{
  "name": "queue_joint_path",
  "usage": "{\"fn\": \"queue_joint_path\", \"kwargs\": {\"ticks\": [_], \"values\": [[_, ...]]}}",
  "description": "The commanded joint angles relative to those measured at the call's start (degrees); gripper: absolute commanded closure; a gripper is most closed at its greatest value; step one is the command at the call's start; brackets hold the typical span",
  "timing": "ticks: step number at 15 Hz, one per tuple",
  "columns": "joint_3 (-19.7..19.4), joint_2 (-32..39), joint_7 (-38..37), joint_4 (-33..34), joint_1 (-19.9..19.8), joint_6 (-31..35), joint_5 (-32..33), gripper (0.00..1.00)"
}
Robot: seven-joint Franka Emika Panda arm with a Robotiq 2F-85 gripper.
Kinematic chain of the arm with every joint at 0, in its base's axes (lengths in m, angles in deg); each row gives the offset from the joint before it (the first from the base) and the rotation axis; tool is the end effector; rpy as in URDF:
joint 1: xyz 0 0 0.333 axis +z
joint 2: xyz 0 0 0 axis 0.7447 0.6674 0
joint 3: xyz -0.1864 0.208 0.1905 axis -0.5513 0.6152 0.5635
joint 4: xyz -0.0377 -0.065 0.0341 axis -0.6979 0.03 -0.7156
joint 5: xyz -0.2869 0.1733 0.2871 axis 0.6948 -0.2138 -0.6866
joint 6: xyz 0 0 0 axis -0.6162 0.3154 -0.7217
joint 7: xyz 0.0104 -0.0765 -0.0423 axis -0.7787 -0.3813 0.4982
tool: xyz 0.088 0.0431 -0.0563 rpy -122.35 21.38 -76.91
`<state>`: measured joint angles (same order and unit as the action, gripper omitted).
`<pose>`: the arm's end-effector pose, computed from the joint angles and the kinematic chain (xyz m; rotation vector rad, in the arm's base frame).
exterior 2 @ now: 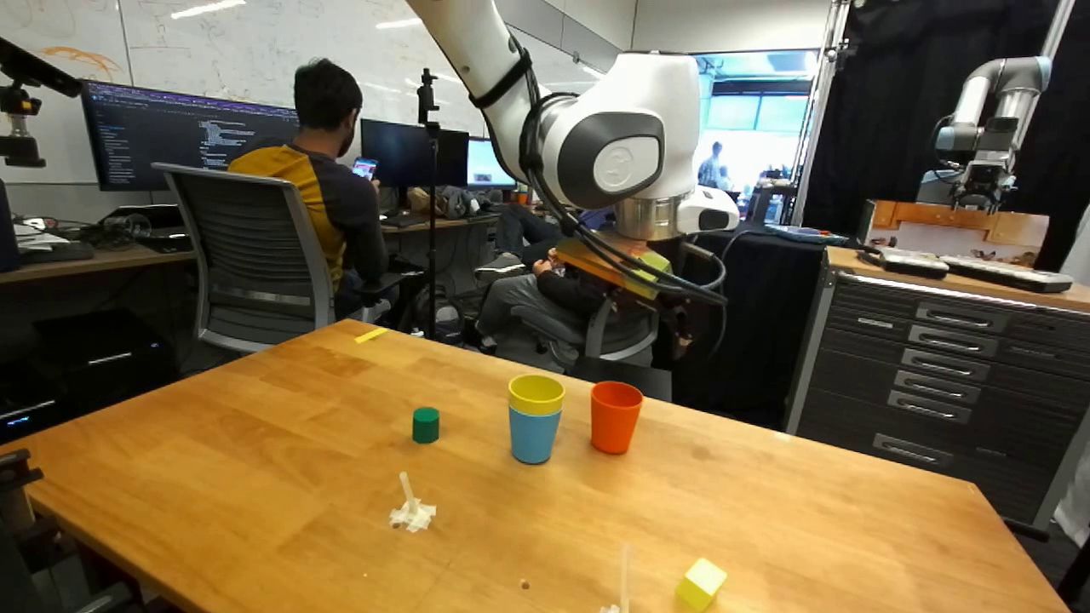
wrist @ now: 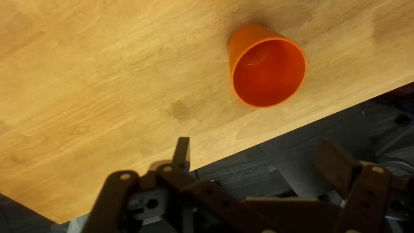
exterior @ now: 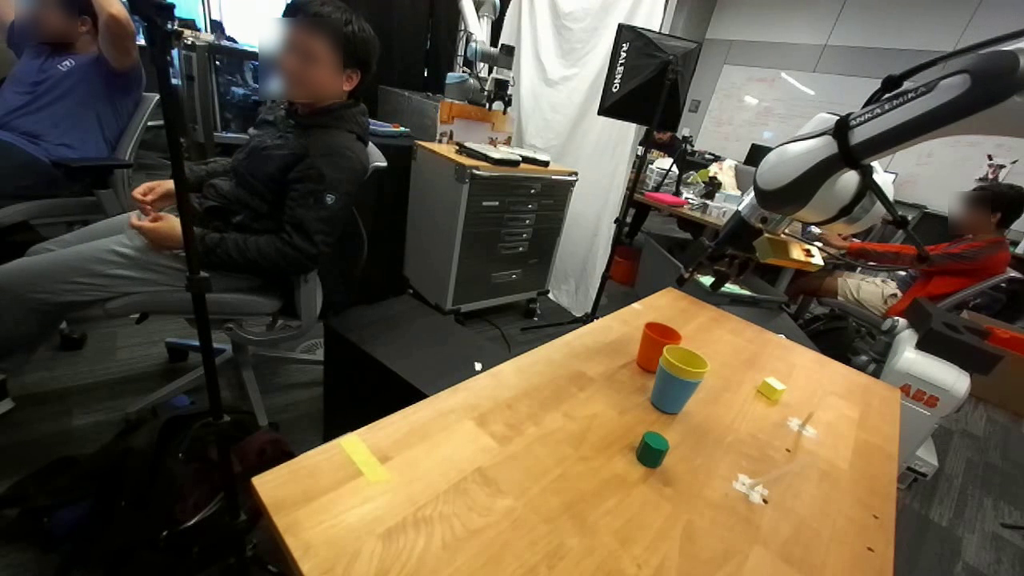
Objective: Stack the cups into the blue cup
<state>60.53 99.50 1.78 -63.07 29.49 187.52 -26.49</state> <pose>0.7472 -0.2496 0.2080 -3.0452 0.4074 -0.5197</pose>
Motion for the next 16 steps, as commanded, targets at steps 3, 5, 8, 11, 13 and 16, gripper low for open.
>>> {"fn": "queue_joint_path", "kwargs": {"ticks": [3,5,8,11,13,16], "values": [[-0.71,4.27,-1.68,5.52,-0.05,-1.40,-0.09,0.00],[-1.01,5.51,-2.24,6.81,-0.04,-2.05,0.02,0.00],[-1.56,7.30,-3.22,8.66,0.08,-3.56,0.21,0.00],[-2.44,9.02,-4.68,10.66,0.36,-5.96,0.50,0.00],[-2.83,10.12,-5.55,12.40,0.60,-8.43,0.68,0.00],[-2.82,11.49,-6.25,14.80,0.74,-11.52,0.62,0.00]]}}
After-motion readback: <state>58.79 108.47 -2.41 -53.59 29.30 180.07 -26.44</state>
